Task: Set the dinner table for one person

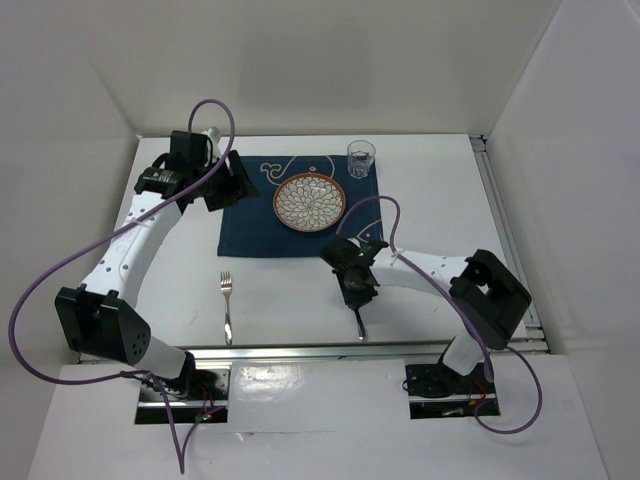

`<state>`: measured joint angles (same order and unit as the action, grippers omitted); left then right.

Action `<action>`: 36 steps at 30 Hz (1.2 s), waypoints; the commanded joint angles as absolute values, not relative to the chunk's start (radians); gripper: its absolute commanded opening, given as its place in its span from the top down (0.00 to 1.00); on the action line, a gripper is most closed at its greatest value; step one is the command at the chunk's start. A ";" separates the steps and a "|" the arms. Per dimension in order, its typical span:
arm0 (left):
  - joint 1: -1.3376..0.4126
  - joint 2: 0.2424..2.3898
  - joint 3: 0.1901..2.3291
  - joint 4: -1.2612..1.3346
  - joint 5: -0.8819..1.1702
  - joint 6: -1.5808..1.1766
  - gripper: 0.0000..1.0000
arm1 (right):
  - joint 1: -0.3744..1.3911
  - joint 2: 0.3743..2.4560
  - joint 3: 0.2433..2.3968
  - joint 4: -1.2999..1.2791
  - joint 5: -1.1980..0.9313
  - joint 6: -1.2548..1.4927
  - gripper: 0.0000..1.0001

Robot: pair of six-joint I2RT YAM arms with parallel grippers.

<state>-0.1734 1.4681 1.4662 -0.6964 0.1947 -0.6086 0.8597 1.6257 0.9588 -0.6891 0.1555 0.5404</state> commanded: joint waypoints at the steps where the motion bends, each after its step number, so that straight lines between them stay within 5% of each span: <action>1: -0.173 1.448 1.505 -0.692 0.199 -0.607 0.24 | 0.873 1.546 1.026 -0.742 0.143 0.514 1.00; 12: -0.173 1.448 1.496 -0.692 0.199 -0.607 0.24 | 0.848 1.549 1.155 -0.805 0.202 0.486 1.00; 24: -0.173 1.466 1.486 -0.773 0.051 -0.607 0.29 | 0.551 1.721 1.339 -0.672 0.137 0.364 1.00; 36: -0.173 1.322 1.117 -0.729 -0.025 -0.669 0.30 | 0.396 1.997 1.591 -0.629 0.080 0.276 1.00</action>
<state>-0.1738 1.3521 1.1358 -0.7486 -0.0021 -0.6430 0.4240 1.9533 1.4937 -0.6735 0.0990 0.3229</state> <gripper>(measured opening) 0.705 0.198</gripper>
